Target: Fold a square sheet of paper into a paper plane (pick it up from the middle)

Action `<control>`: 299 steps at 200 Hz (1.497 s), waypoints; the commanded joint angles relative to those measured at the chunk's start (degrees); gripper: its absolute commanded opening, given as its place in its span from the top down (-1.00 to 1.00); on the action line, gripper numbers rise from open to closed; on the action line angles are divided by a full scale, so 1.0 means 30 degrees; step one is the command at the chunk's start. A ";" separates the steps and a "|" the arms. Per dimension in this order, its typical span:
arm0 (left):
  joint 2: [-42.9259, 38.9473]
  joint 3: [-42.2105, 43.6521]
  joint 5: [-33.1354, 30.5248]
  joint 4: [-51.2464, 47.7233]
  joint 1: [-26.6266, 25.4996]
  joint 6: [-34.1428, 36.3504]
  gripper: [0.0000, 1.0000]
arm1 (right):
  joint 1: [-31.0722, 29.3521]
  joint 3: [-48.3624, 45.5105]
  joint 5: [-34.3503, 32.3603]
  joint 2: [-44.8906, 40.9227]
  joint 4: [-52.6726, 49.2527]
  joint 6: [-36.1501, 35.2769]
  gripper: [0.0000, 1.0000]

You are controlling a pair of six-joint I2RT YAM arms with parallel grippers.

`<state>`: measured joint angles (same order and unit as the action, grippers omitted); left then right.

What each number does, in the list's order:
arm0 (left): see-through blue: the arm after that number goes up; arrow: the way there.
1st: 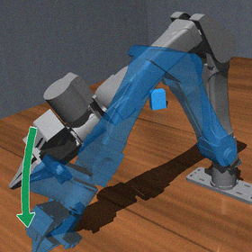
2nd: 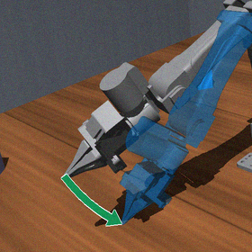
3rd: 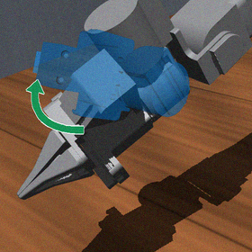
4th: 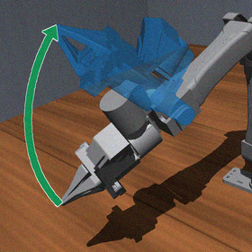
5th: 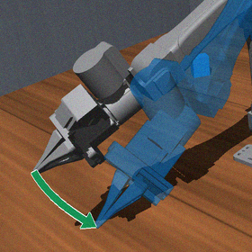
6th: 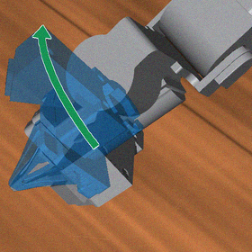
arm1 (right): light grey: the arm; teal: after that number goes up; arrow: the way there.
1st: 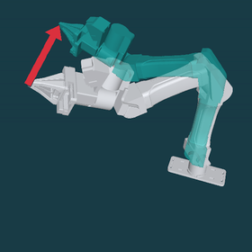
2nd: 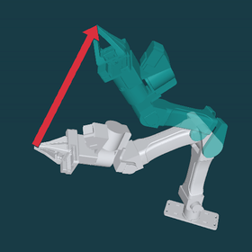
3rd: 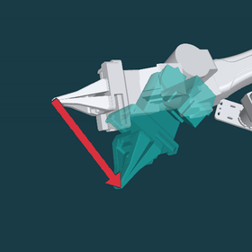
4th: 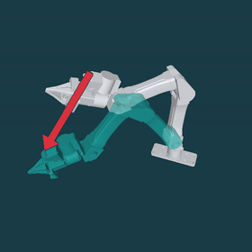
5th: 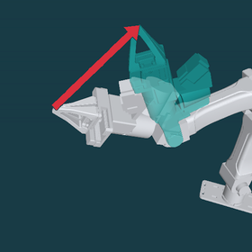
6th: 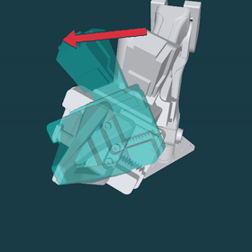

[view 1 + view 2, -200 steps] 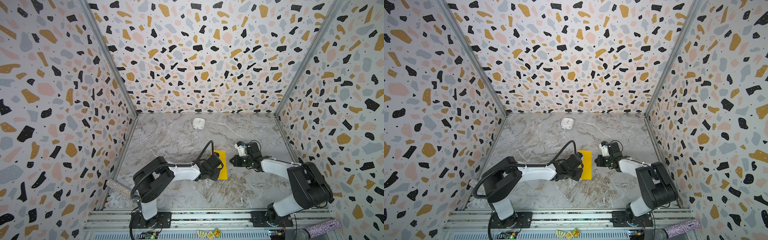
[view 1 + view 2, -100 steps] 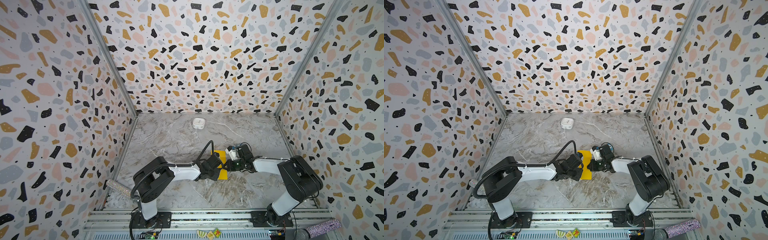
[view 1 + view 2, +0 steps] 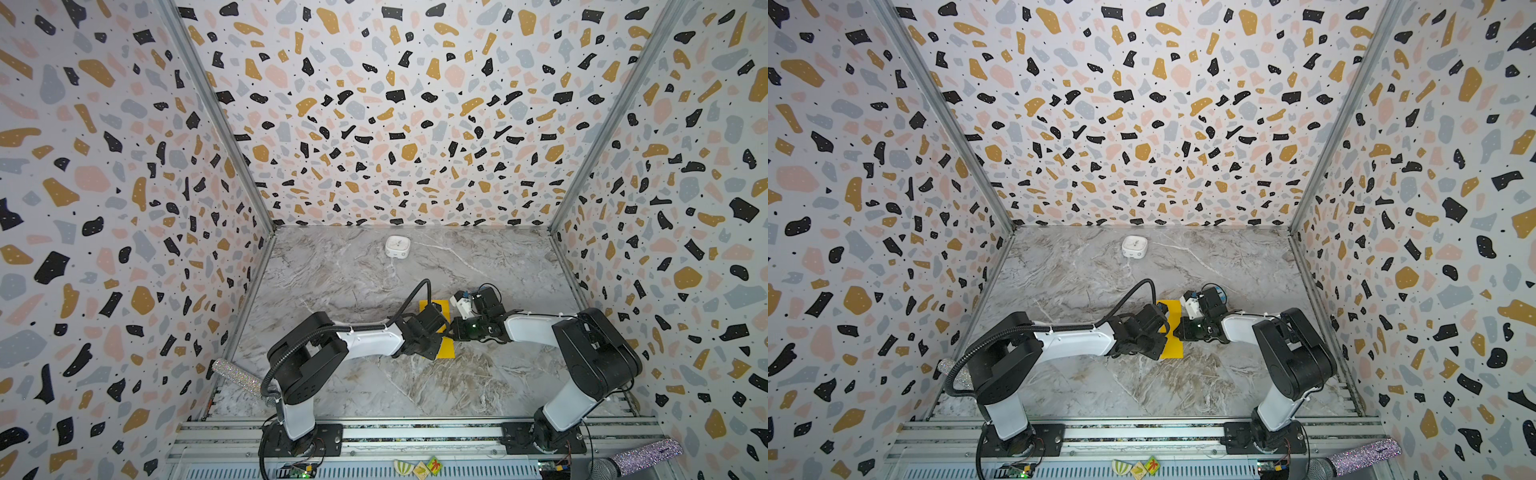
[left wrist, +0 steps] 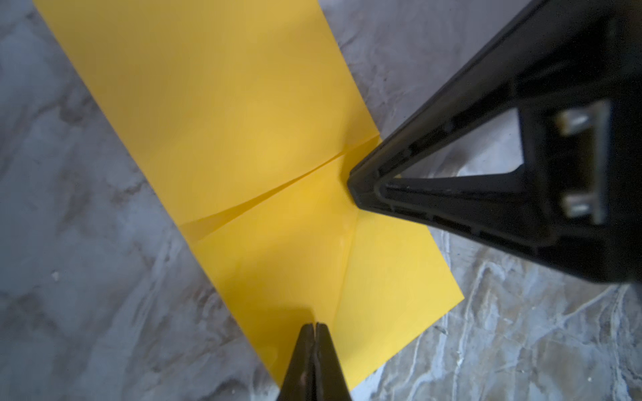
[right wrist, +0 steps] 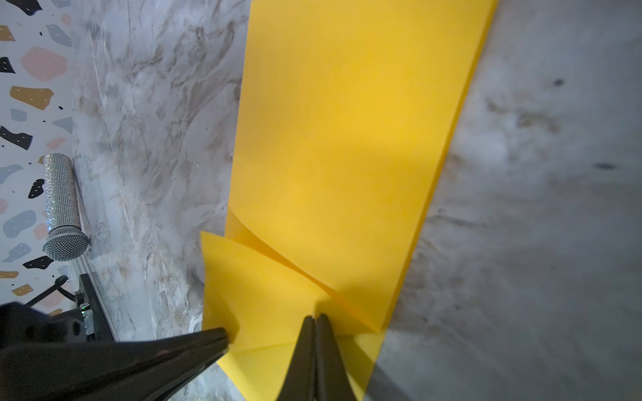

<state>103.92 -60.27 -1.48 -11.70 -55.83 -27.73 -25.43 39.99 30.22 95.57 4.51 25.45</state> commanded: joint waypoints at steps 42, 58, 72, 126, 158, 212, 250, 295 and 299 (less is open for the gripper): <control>0.1682 -0.1963 -0.0436 -0.0730 -0.0578 0.1314 1.00 | 0.0122 -0.0058 -0.1580 0.1242 -0.1504 0.0308 0.89; 0.2049 -0.2196 -0.0936 -0.1158 -0.0608 0.1472 1.00 | 0.0144 -0.0058 -0.1576 0.1285 -0.1544 0.0324 0.90; 0.2135 -0.2131 -0.1412 -0.1367 -0.0608 0.1565 1.00 | 0.0167 -0.0087 -0.1583 0.1312 -0.1567 0.0319 0.90; 0.1034 -0.1969 -0.0994 -0.1464 -0.0622 0.1554 1.00 | 0.0245 -0.0124 -0.1881 0.1502 -0.1742 0.0224 0.90; 0.0372 -0.2122 -0.1043 -0.1134 -0.0608 0.1521 0.98 | 0.0274 -0.0116 -0.2151 0.1659 -0.1922 0.0190 0.90; 0.1517 -0.3141 -0.2613 -0.2073 -0.0595 0.2006 0.95 | 0.0274 -0.0175 -0.2140 0.1747 -0.1911 0.0233 0.90; 0.2065 -0.3172 -0.2760 -0.2221 -0.0596 0.1997 0.95 | 0.0274 -0.0230 -0.2126 0.1809 -0.1863 0.0250 0.91; 0.2253 -0.2813 -0.2641 -0.2309 -0.0594 0.1902 0.99 | 0.0306 -0.0263 -0.2132 0.1892 -0.1826 0.0277 0.91; 0.2249 -0.2759 -0.2590 -0.2306 -0.0601 0.1889 0.99 | 0.0311 -0.0268 -0.2115 0.1893 -0.1819 0.0276 0.91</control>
<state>110.34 -68.62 -8.91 -17.87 -57.56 -22.65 -24.86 41.06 31.59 97.38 5.21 26.55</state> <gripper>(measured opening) 0.047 0.047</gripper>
